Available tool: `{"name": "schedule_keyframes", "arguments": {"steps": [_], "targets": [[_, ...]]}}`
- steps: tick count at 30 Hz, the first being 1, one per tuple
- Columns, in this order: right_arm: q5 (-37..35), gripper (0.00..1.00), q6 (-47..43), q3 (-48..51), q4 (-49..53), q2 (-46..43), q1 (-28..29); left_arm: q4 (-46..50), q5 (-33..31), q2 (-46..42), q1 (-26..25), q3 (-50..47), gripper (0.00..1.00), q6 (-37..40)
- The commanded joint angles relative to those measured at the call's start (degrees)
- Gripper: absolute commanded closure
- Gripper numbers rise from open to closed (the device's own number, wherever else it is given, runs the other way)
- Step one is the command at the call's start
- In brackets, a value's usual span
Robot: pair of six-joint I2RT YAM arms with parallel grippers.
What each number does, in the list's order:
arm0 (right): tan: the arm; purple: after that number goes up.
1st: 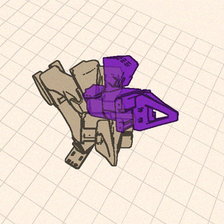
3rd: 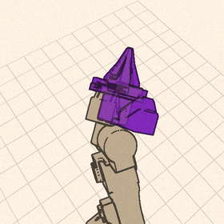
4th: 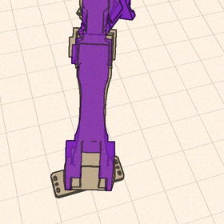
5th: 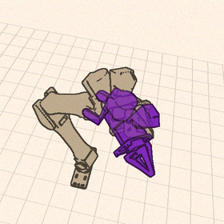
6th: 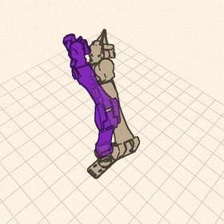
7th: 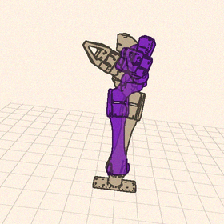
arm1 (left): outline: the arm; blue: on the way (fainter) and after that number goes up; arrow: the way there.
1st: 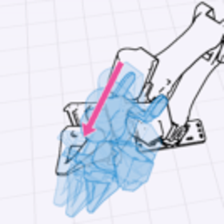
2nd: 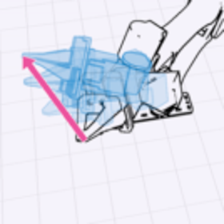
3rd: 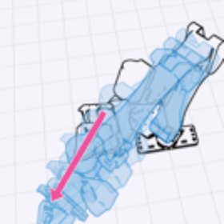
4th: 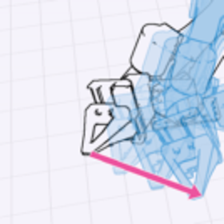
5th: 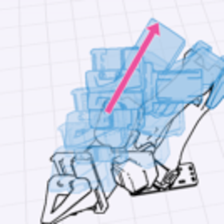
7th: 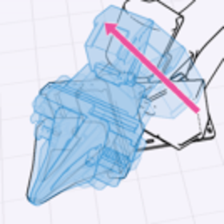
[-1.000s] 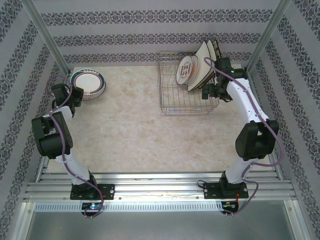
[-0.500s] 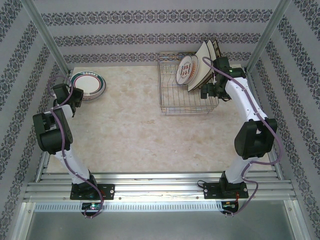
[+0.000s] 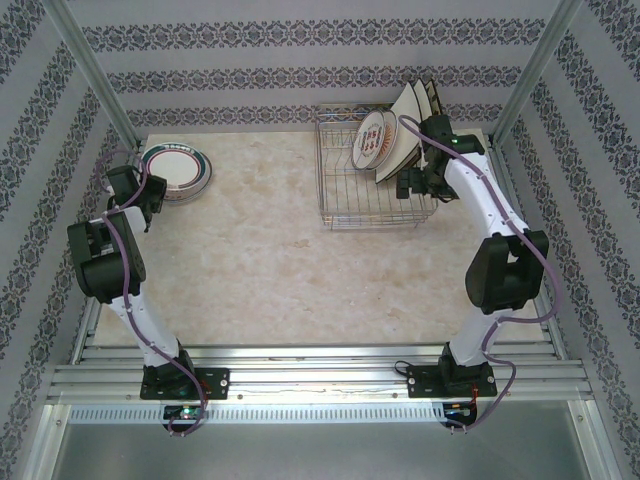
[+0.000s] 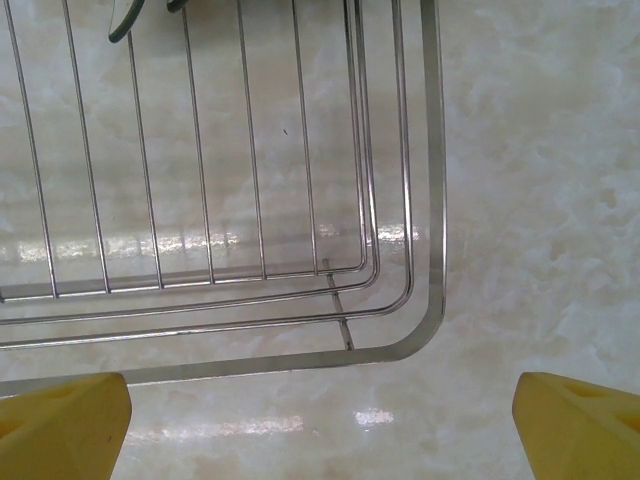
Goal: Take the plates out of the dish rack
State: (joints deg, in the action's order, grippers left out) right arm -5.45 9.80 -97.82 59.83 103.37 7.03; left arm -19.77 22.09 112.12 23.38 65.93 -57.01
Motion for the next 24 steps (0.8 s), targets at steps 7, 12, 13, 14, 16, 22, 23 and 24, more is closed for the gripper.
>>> {"name": "schedule_keyframes", "arguments": {"steps": [7, 12, 13, 14, 16, 22, 23, 24], "targets": [[0.95, 0.02, -0.92, -1.93, 0.9, 1.04, 0.62, 0.39, -0.94, 1.54, 0.62, 2.78, 1.0, 2.21], [0.97, 0.02, -1.01, -1.73, 0.63, 1.3, 0.62, 2.23, -1.34, 1.83, 0.61, 3.32, 0.99, 2.76], [0.97, 0.02, -1.0, -1.71, 0.62, 1.39, 0.62, 2.36, -1.35, 1.88, 0.62, 3.41, 0.98, 2.88], [0.97, 0.02, -0.93, -1.65, 0.57, 1.52, 0.62, 2.74, -1.12, 1.95, 0.6, 3.61, 0.97, 2.96], [1.1, 0.02, -0.92, -1.4, 0.38, 1.65, 0.6, 3.37, -0.92, 2.21, 0.62, 3.76, 0.95, 2.96], [1.45, 0.02, -0.77, -1.32, 0.2, 1.77, 0.62, 5.13, -0.73, 2.23, 0.62, 4.09, 0.88, 3.48], [1.42, 0.02, -0.79, -1.32, 0.2, 1.68, 0.62, 5.35, -0.66, 2.31, 0.62, 4.12, 0.87, 3.49], [1.39, 0.02, -0.92, -1.31, 0.2, 1.64, 0.62, 5.53, -0.63, 2.32, 0.62, 4.14, 0.86, 3.56]]}}
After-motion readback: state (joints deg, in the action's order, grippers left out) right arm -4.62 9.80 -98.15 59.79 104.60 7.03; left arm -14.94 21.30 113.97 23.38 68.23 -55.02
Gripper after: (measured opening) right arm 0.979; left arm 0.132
